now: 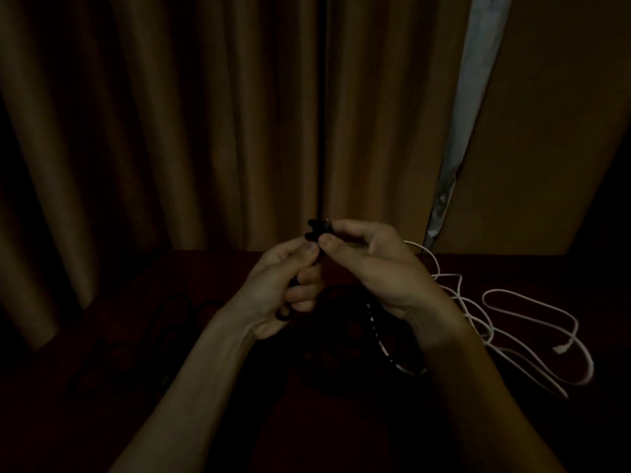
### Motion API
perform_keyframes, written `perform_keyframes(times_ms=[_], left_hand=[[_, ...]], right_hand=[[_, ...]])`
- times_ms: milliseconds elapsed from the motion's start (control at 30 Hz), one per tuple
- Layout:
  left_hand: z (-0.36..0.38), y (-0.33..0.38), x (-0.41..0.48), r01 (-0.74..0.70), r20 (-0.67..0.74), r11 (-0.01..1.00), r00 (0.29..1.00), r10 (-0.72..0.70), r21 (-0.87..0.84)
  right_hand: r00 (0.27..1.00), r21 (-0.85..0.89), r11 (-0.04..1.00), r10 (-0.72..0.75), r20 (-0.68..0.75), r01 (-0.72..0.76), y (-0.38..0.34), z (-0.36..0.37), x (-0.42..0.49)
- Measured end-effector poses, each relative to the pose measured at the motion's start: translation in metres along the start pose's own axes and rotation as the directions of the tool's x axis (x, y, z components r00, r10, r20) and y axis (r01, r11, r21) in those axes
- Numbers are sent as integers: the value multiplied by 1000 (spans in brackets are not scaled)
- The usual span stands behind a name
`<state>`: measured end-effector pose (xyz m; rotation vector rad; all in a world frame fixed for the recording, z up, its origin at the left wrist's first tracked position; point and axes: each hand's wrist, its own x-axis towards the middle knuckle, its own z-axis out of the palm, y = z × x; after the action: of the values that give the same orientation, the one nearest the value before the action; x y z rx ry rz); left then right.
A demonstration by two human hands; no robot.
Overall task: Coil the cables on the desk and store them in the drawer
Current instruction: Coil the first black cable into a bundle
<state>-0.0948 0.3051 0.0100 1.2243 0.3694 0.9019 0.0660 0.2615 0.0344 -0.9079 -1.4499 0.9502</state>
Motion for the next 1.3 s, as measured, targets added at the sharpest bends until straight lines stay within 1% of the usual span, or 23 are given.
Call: perform_keyframes(times_ms=[67,133,200,233,300,367,433,467,533,567,600,667,733,767,800,867,933,1000,1033,1100,1167,1267,1300], left_hand=[[2,-3,4,-9,-115,994,993,21,110],[7,-6,5,-26,-200,981,978,65,194],[9,-8,7,-78,-237,948,959,155,307],[9,-8,7,-114,-251,898,938,237,425],[3,-8,8,-163,-254,701,856,451,695],[-3,-9,9,-158,-214,516,780,588,842],[-2,-13,7,-147,-159,397,751,641,906],[0,-15,6,-134,-117,316,741,662,939],[1,-19,3,-97,-11,116,717,697,989],[0,-20,3,-83,27,44,705,709,996],[-1,-21,4,-75,54,-2,694,718,997],[-3,-20,5,-77,93,-54,689,719,996],[-2,-17,5,-98,91,-30,715,693,995],[-1,-15,5,-124,79,20,739,669,992],[-1,-13,5,-156,58,101,772,633,982],[1,-8,5,-186,3,297,852,524,937],[1,-1,3,-164,-56,524,924,379,835],[1,7,2,-123,-83,775,972,221,620],[1,10,1,-83,-88,857,985,147,508],[3,14,-1,16,-90,933,996,17,359],[5,17,-3,81,-42,974,996,-74,212],[1,18,-5,160,104,987,982,-160,1],[1,18,-6,164,115,986,980,-159,-28]], right_hand=[[999,-37,999,4,-48,-6,2,1,1],[995,-20,999,33,-99,-35,3,4,3],[987,-21,997,68,-143,-72,5,7,5],[983,-33,994,94,-157,-101,7,7,6],[971,-59,980,176,-162,-188,10,9,6],[964,-49,974,210,-161,-220,14,11,6],[967,-36,982,175,-186,-184,17,20,7],[964,-29,986,156,-216,-166,19,25,7],[950,-10,990,134,-281,-143,23,32,7],[945,4,991,129,-302,-134,23,35,7],[941,14,992,124,-314,-126,23,36,7],[943,32,993,115,-312,-110,19,33,5],[951,88,990,133,-279,-112,15,29,3],[956,123,985,146,-254,-117,13,26,2],[961,158,980,155,-228,-120,11,24,1],[973,203,971,161,-166,-126,6,20,0],[982,187,972,162,-92,-143,5,15,-1],[988,136,979,155,-25,-151,6,11,-1],[988,147,977,157,5,-156,7,10,-1],[987,164,974,152,55,-159,8,9,-1],[988,98,984,145,58,-150,9,6,-1],[990,41,991,123,73,-126,8,1,-1],[990,43,992,118,78,-121,7,0,-2]])
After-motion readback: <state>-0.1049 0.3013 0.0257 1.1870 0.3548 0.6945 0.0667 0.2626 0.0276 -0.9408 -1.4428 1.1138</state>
